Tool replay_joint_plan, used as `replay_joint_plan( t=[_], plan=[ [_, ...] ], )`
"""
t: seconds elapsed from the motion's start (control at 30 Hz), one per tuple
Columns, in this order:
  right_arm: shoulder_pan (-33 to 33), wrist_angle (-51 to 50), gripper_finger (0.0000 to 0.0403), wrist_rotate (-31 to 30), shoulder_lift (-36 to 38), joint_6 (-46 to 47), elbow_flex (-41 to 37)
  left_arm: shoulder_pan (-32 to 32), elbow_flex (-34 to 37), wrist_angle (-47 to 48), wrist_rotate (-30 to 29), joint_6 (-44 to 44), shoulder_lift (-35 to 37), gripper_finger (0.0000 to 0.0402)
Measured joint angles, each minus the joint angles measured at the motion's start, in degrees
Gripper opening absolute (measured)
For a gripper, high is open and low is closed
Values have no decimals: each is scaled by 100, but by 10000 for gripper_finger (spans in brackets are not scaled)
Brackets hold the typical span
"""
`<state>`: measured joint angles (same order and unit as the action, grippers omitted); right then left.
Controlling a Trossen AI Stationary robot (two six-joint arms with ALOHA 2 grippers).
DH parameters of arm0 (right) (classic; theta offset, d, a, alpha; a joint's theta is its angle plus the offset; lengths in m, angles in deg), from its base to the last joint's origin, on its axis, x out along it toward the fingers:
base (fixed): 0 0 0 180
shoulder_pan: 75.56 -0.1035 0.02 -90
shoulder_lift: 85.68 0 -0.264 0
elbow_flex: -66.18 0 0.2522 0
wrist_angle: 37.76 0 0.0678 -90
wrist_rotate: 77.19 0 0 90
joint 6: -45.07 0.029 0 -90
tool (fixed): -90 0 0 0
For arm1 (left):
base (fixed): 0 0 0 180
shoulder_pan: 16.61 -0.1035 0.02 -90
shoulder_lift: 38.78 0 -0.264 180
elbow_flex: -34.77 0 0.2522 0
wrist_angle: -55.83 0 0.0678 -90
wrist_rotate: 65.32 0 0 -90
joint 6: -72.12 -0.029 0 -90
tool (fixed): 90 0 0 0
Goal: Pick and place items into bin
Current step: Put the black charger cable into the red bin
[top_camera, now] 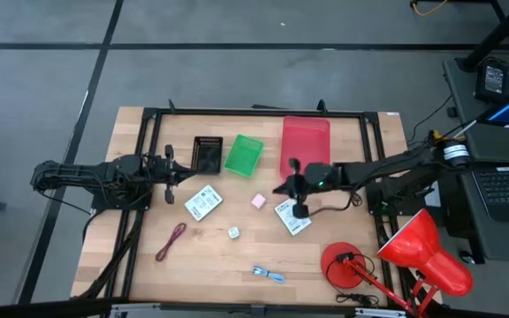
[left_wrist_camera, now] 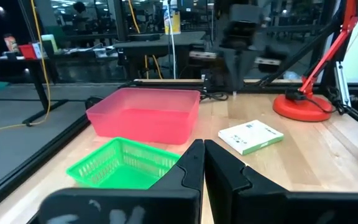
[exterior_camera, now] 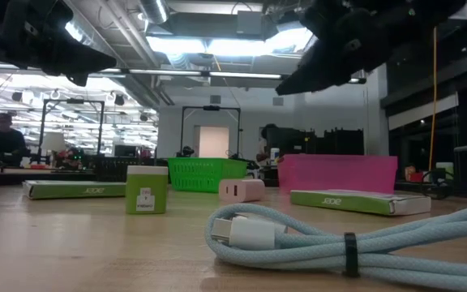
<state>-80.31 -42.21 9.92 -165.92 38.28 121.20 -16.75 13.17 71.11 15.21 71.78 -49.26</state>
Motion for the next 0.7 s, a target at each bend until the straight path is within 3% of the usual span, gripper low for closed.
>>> replay_joint_plan(
  t=[0.13,0.27,0.43,0.7],
  plan=[
    [-204,-691,0,-20,-357,-230,539,0,0,-1,0,-21,0,6],
    [-266,-2000,0,-492,-506,246,1032,0,0,-2,-4,-136,-2,6],
    [-262,-4248,0,-902,-506,1464,1704,0,0,-3,-5,-151,-1,6],
    [-262,-7502,0,-1022,-494,3445,2387,0,0,-16,-9,-340,-1,6]
  ],
)
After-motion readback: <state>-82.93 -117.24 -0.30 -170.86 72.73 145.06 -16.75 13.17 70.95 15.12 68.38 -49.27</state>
